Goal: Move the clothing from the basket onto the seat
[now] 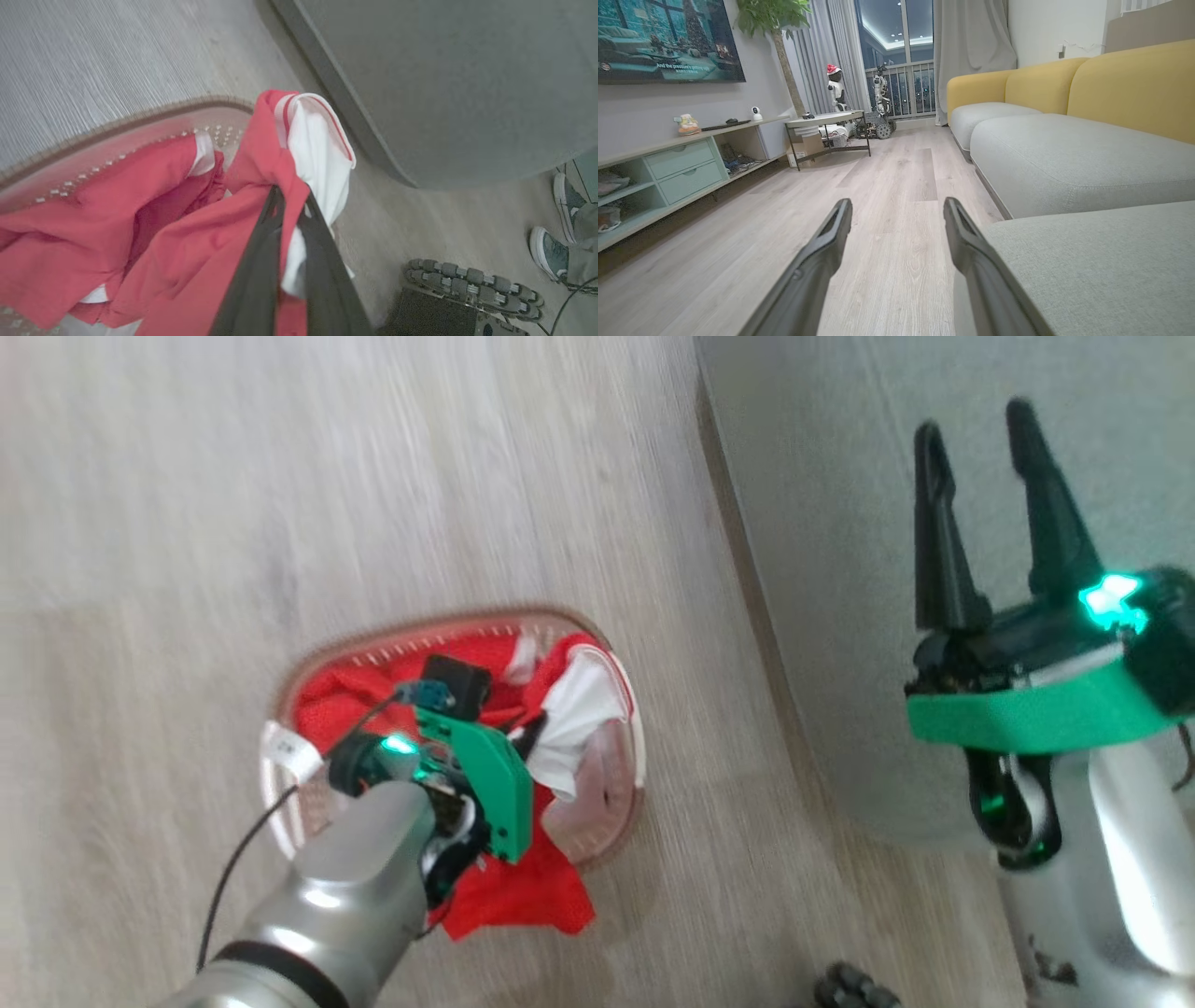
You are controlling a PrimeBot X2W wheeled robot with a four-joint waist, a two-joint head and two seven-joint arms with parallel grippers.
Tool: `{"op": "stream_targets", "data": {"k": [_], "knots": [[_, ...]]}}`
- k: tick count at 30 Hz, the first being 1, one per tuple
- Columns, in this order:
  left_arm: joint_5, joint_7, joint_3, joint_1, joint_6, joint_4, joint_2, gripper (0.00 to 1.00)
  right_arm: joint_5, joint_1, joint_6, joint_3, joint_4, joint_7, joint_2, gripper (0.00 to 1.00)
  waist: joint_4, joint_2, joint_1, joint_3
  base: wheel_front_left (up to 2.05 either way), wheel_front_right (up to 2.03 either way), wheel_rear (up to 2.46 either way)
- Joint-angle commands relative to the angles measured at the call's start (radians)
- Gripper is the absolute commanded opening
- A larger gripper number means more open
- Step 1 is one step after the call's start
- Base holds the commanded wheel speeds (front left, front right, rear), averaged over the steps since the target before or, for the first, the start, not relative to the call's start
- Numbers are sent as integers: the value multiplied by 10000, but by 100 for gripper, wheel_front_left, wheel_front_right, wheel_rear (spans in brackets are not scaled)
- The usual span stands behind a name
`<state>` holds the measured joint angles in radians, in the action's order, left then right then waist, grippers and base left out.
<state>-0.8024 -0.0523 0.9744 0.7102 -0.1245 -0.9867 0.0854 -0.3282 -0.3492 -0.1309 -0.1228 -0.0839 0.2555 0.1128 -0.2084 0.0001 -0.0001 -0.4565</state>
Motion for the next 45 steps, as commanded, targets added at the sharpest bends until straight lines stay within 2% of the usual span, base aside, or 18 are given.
{"op": "stream_targets", "data": {"k": [1,11,17,24,31,35,45], "knots": [[-112,-183,-78,-38,-61,334,17,0,-73,269,2,-176,-212,63,165,100,423,-1,1,1050,0,0,0],[-477,-1315,87,-279,-54,1671,332,0,-348,1408,2,-210,195,63,581,100,1036,-1,1,3049,0,0,0],[-364,-1596,-128,-83,260,3034,671,0,-447,2052,2,-188,243,63,671,100,1429,-1,1,3761,0,0,0],[-249,-1379,-480,508,797,5113,1275,0,-537,2630,2,-343,288,63,681,100,1794,-1,1,4290,0,0,0],[-214,-771,-829,1364,1249,6796,1629,0,-617,3153,2,-672,329,63,742,100,2013,-1,1,4609,0,0,0],[-177,-536,-976,1757,1478,7383,1688,0,-656,3239,2,-900,325,63,736,100,2026,-1,1,4642,0,0,0],[-260,-301,-1013,1824,1722,8060,1723,0,-852,3113,2,-1562,296,63,939,100,1980,-1,1,4584,0,0,0]]}}
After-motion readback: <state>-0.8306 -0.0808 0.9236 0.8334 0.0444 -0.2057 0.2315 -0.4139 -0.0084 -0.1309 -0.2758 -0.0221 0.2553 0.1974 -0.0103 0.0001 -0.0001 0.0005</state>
